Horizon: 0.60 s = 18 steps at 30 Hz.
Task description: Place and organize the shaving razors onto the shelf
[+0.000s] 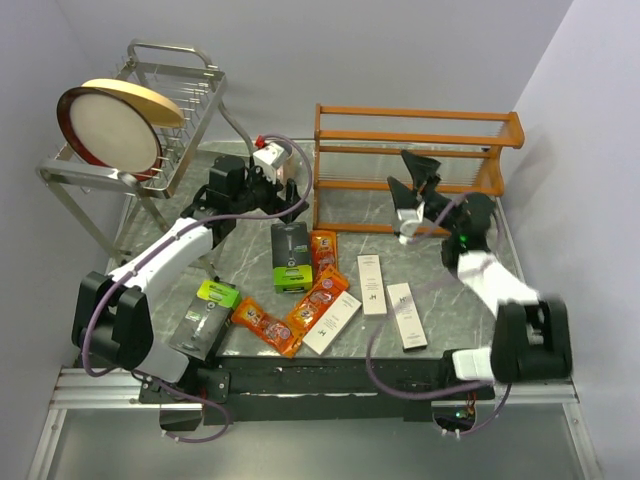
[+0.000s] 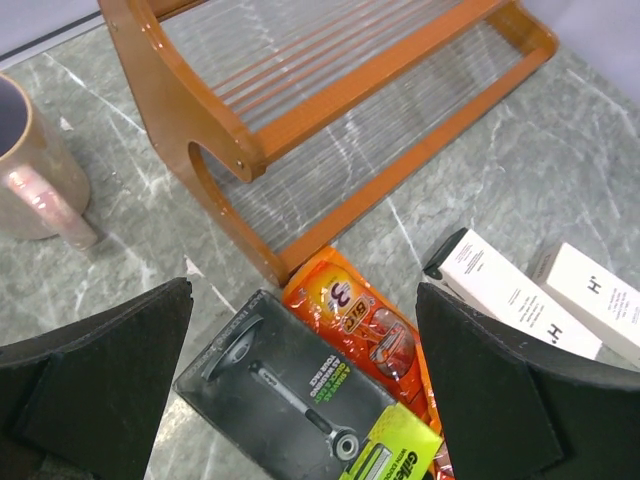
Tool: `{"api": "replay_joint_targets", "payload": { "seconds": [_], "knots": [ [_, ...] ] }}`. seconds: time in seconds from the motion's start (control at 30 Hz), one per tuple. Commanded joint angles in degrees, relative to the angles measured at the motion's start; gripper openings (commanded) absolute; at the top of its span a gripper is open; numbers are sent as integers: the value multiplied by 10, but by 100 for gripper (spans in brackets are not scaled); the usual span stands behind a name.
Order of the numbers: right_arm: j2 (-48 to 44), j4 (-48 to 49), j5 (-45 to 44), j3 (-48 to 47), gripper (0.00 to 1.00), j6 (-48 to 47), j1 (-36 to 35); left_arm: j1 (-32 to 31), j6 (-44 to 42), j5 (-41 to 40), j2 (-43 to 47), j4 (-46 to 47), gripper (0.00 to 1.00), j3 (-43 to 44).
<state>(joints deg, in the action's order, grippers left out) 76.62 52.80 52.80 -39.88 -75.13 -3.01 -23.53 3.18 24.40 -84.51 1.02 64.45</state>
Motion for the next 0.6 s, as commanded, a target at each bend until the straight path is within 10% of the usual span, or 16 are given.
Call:
{"api": "replay_joint_targets", "payload": {
  "seconds": [0.0,0.1,0.17,0.2,0.23,0.57],
  "knots": [
    [-165,-174,-68,48,95,87,-23,0,24,27,-14,38,99,25],
    [-235,-354,-149,23,88,184,-40,-2,31,36,-19,43,99,30],
    [-246,-426,-211,-15,57,281,-49,-4,36,41,-22,44,99,29],
    [-242,-439,-281,-39,18,391,-56,-5,38,44,-23,44,99,30],
    [-236,-450,-319,-52,0,441,-56,-6,39,45,-24,45,99,29],
    [-54,-554,-501,-173,0,705,-48,-13,28,43,-29,39,100,17]
  ]
}}
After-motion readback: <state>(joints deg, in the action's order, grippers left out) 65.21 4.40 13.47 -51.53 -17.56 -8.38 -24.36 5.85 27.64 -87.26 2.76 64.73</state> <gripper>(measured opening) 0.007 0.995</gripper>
